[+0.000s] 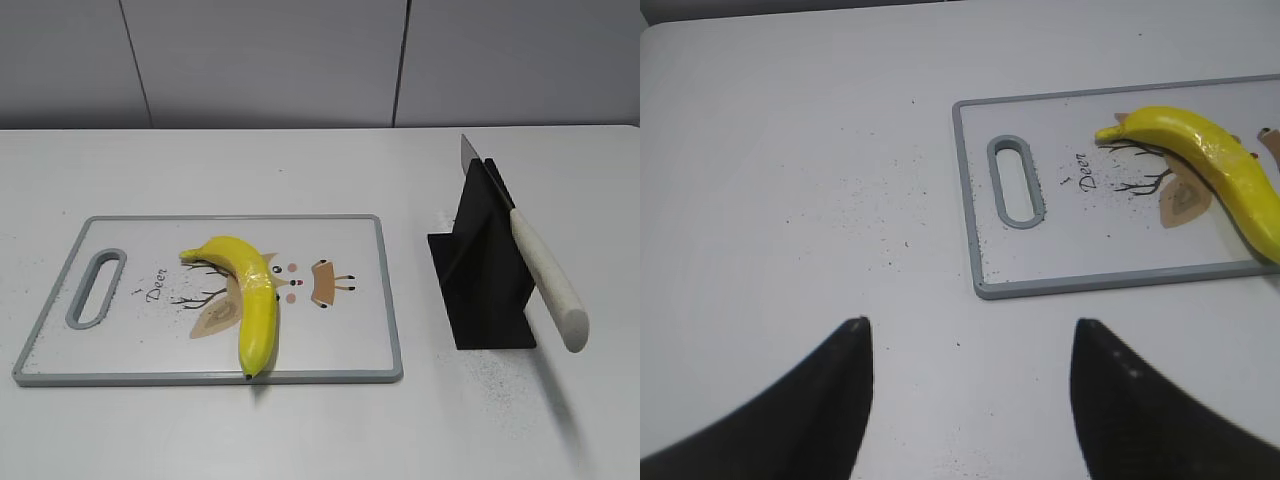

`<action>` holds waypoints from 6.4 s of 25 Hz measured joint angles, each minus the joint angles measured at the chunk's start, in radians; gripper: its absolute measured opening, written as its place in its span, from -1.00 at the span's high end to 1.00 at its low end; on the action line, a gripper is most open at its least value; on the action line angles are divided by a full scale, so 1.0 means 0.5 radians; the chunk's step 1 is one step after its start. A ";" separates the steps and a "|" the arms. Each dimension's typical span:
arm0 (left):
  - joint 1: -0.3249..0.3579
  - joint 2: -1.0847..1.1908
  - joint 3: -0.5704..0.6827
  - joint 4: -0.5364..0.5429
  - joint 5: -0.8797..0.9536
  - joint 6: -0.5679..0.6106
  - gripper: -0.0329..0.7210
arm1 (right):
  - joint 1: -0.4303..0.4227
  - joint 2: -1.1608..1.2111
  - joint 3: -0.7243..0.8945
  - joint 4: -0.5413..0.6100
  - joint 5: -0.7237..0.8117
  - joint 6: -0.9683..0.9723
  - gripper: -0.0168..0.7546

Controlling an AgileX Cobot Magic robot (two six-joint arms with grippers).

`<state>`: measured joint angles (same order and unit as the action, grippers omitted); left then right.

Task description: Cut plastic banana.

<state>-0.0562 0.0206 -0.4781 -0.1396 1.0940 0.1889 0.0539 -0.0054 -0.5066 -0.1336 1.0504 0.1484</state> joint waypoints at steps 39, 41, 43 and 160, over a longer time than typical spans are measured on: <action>0.000 0.000 0.000 0.000 0.000 0.000 -0.64 | 0.000 0.000 0.000 -0.002 0.000 0.000 -0.57; 0.000 0.000 0.000 0.000 0.000 0.000 -0.64 | 0.000 0.026 -0.007 0.024 0.032 0.000 -0.57; 0.000 0.000 0.000 0.000 0.000 0.000 -0.64 | 0.000 0.117 -0.043 0.060 0.110 -0.002 -0.57; -0.002 1.820 -0.734 -0.624 -0.256 1.559 -0.64 | 0.815 3.460 -1.836 0.587 0.072 -2.172 0.52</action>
<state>-0.0574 0.9304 -0.8452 -0.4519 0.9658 0.9683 0.4613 1.7248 -1.4248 0.1601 1.0865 -0.9378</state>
